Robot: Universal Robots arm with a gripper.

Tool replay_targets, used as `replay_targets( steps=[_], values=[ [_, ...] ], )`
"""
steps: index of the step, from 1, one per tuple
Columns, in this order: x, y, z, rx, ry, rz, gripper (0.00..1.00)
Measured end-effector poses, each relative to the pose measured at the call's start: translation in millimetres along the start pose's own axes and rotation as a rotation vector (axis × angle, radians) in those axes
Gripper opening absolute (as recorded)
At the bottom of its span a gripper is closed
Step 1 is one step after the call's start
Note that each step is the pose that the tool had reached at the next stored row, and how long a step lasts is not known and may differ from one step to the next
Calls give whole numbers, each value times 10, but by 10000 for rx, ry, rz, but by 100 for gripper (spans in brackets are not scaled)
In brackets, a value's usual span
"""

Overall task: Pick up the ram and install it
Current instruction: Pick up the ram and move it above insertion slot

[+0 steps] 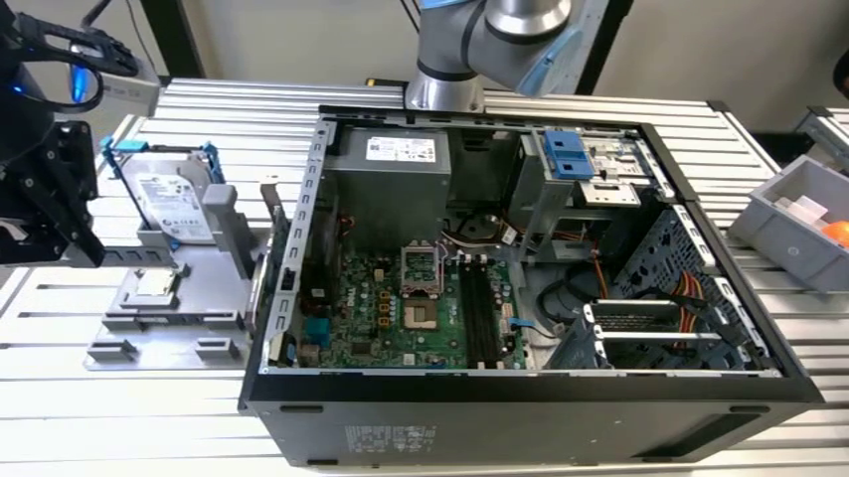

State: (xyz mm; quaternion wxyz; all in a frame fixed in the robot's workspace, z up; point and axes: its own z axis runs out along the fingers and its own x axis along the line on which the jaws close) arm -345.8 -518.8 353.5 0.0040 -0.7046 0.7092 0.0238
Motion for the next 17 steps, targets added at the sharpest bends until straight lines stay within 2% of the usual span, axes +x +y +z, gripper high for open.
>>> replay_targets(
  steps=[17],
  values=[
    [-9,6,-221,-1,1,0,0]
  ],
)
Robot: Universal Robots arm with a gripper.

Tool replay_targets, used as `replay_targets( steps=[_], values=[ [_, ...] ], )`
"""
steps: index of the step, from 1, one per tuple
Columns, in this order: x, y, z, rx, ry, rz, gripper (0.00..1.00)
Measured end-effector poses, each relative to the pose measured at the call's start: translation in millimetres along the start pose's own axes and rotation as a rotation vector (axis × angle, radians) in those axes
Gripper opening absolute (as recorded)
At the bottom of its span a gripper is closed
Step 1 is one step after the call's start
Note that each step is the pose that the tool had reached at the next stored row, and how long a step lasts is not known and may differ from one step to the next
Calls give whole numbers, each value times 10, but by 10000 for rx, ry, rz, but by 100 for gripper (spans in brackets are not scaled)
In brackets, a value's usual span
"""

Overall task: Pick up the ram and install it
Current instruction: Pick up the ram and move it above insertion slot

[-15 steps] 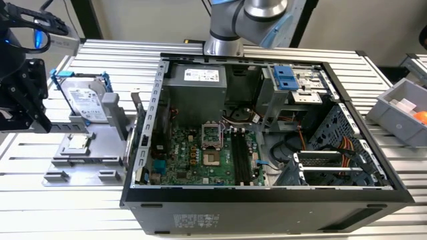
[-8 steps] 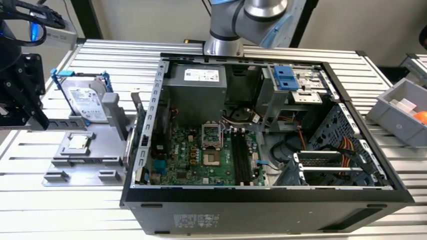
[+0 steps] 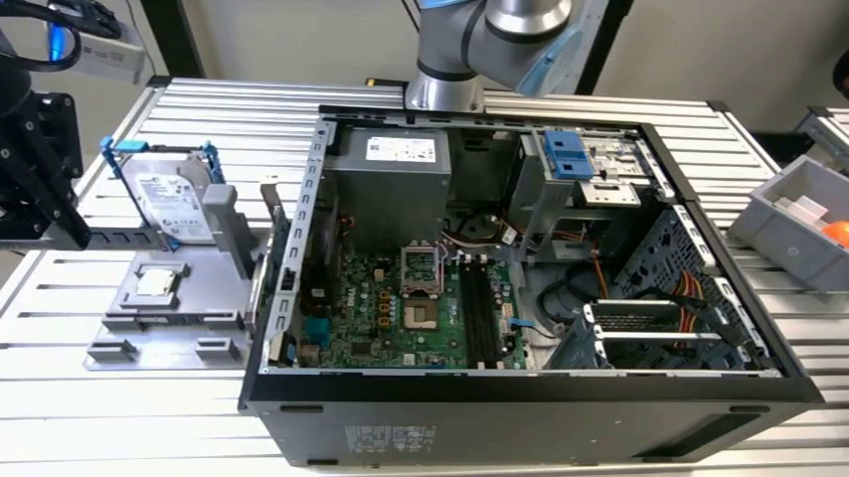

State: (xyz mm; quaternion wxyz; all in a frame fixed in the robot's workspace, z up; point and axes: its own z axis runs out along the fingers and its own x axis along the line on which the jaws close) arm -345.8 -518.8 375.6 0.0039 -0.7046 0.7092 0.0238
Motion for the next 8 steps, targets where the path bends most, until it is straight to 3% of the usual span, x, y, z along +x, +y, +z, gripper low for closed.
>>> replay_targets(
  steps=[5,8],
  values=[
    [-2,2,-61,-1,1,0,0],
    [-3,2,-67,2,-2,0,0]
  ],
)
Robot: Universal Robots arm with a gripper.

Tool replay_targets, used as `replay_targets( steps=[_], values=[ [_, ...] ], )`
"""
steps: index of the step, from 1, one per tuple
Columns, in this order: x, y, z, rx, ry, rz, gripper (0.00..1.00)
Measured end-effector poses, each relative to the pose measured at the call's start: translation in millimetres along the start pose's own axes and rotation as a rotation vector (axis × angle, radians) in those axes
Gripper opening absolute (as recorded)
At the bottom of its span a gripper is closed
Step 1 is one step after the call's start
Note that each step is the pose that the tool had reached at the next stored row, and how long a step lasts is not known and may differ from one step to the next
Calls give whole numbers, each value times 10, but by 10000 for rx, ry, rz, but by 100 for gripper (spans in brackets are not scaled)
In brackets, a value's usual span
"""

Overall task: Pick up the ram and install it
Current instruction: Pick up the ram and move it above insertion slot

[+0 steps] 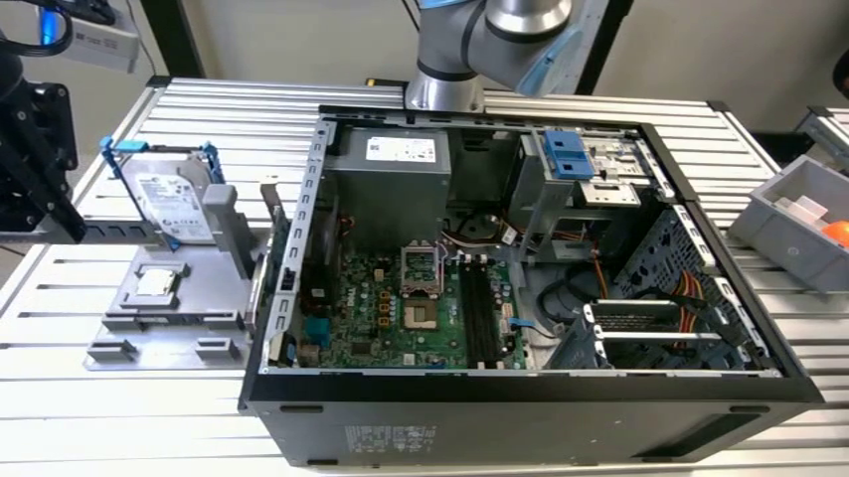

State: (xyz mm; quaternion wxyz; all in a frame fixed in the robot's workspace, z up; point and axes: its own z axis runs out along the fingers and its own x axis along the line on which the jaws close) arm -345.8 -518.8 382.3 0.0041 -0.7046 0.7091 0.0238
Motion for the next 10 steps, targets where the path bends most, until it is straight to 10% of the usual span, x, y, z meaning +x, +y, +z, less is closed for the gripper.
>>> replay_targets(
  steps=[10],
  values=[
    [0,-31,-10,-4,4,-1,0]
  ],
)
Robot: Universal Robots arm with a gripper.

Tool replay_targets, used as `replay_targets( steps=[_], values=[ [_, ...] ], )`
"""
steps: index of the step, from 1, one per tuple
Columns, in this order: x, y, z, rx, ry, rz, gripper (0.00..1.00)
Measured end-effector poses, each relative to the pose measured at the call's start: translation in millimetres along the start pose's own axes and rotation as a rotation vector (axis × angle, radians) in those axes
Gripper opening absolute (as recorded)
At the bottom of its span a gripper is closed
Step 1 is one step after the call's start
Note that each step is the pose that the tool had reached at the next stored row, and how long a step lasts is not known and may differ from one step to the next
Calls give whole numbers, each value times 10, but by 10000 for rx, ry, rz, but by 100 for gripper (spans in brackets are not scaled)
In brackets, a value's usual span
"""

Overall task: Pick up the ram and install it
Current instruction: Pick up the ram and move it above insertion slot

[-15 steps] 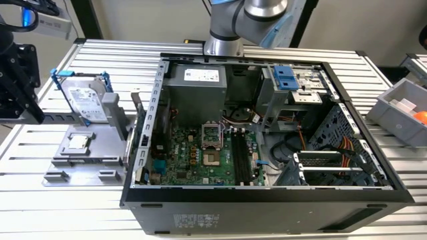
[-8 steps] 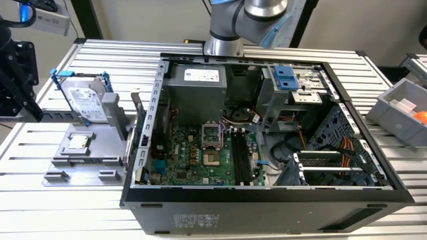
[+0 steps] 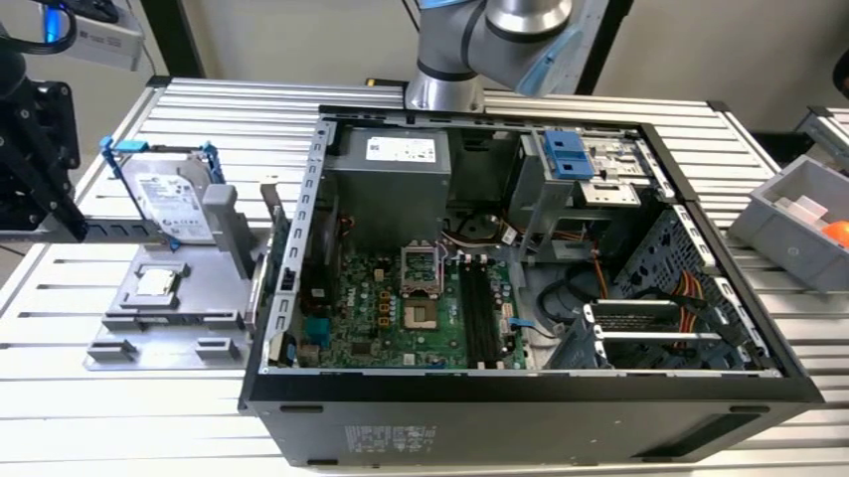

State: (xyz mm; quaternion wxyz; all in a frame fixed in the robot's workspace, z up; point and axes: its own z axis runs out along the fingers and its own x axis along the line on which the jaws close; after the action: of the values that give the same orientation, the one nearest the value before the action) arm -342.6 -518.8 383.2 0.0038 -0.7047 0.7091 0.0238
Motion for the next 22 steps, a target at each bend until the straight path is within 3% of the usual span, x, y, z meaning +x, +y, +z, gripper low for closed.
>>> replay_targets(
  steps=[13,22],
  values=[
    [-2,-202,-5,1,-1,0,0],
    [-2,-231,-6,1,-2,-1,0]
  ],
)
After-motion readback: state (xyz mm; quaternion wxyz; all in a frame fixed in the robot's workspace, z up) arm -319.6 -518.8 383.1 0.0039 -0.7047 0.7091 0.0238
